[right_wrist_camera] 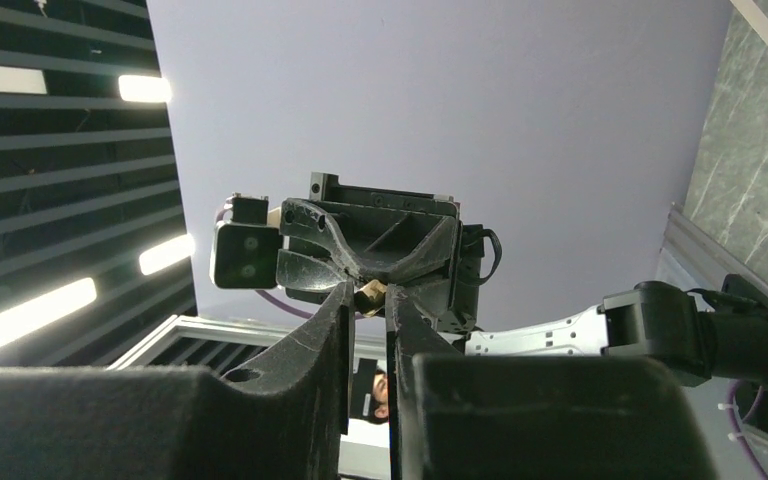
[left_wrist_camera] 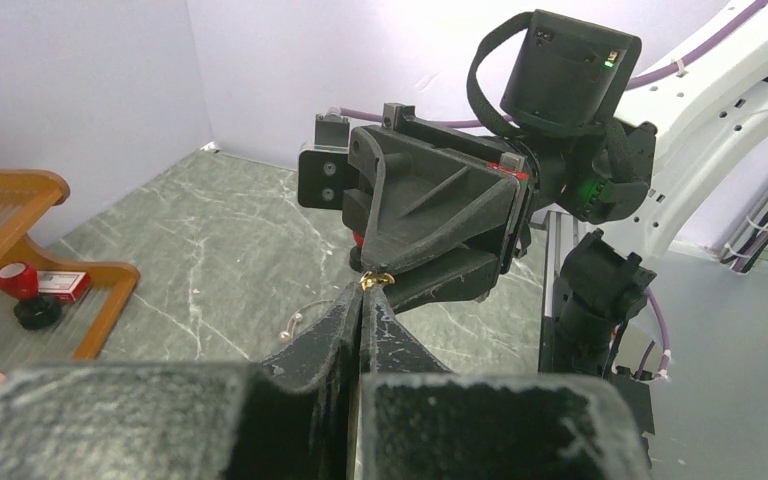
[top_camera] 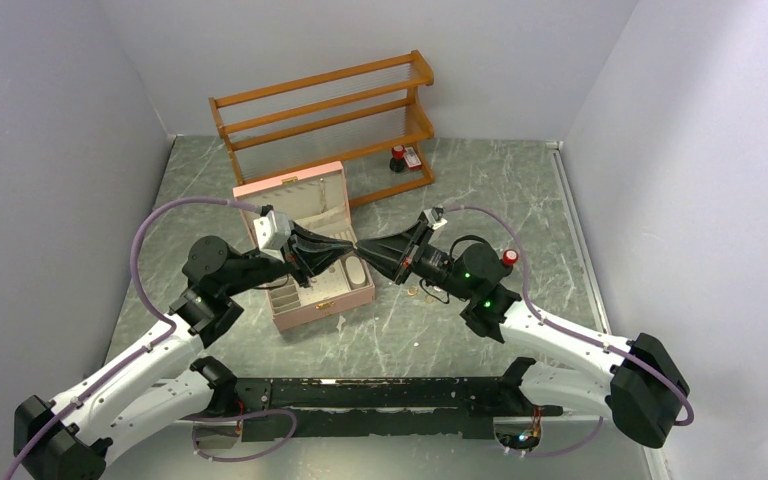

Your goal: Organize the mixed jewelry

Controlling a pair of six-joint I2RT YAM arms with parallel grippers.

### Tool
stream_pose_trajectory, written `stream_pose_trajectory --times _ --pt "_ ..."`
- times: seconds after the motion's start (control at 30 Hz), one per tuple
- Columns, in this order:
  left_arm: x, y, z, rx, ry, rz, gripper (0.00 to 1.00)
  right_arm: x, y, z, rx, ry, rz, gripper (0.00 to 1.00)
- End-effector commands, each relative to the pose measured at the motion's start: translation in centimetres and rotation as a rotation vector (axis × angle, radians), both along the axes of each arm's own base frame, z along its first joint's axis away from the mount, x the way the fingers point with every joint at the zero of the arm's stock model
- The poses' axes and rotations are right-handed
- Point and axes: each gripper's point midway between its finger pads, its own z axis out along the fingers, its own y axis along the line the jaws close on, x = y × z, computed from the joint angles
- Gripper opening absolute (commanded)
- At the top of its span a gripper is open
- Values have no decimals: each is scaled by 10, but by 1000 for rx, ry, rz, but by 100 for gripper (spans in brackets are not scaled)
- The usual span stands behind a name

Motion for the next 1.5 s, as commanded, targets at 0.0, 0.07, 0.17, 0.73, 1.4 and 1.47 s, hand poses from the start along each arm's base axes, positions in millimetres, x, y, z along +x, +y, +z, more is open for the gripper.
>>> stream_pose_trajectory --times 0.0,0.07,0.17,0.73,1.4,1.47 --pt "-5 2 24 -39 -78 -13 5 -2 -4 15 43 -37 0 14" --pt "-5 2 25 -43 -74 -14 5 -1 -4 15 41 -38 -2 12" --pt "-5 2 27 -53 -62 -14 5 -1 -4 13 31 -44 -10 12" --pt "3 6 28 -100 65 37 32 11 -11 1 -36 -110 -103 15" --pt "36 101 -9 -82 299 617 60 44 14 -106 -553 -255 -84 16" --pt "38 106 -16 -59 303 647 60 47 23 -117 -583 -274 -56 16"
